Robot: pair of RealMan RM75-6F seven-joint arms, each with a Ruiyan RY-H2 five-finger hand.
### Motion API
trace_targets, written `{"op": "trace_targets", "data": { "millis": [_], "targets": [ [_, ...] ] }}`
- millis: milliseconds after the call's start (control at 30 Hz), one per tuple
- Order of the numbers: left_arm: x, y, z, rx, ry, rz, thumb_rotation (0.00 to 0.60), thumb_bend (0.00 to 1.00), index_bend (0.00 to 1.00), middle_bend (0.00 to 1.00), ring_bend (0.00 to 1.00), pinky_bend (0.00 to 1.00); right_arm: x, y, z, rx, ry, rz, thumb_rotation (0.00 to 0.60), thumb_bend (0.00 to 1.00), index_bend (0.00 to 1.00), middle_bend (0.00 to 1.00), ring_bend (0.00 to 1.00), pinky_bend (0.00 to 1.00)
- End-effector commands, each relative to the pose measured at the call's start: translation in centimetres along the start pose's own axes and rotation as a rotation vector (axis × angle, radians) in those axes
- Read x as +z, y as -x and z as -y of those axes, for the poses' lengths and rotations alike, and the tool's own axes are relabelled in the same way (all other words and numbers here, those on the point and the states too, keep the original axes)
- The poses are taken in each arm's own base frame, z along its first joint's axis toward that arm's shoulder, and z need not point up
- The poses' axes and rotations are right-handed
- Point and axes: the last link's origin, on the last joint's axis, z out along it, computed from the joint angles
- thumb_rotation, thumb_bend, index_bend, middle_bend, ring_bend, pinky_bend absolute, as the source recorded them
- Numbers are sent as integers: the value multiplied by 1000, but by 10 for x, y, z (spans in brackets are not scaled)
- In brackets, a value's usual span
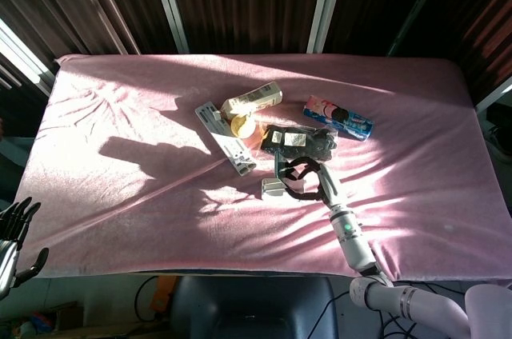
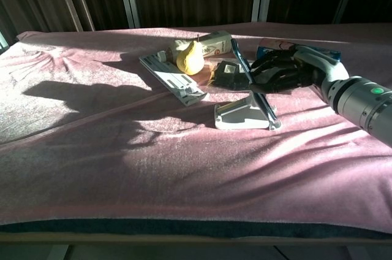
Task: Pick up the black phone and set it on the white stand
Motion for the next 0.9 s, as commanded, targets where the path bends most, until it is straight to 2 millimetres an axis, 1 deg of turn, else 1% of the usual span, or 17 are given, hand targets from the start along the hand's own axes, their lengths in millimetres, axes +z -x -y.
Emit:
{"op": "trace_targets", "data": {
  "millis": [33,500,700,900],
  "targets": [
    [0,0,0,-1,-1,-1,600,369,0,0,2,122,0,3,-4,15,8,10,600,353,1000,742,523,342],
    [-1,0,0,-1,0,0,600,368,0,0,2,123,2,5,-12,26,-20,17,600,352,1000,743,523,342],
    [-1,1,-1,-1,2,4,600,368,0,0,2,122,1,7,-19,42,-50,5,600,353,1000,746,523,342],
    [-1,1,-1,0,5,8,600,368,0,0,2,122,0,8,-26,20,-84,-13,600,353,1000,747,523,342]
  ]
}}
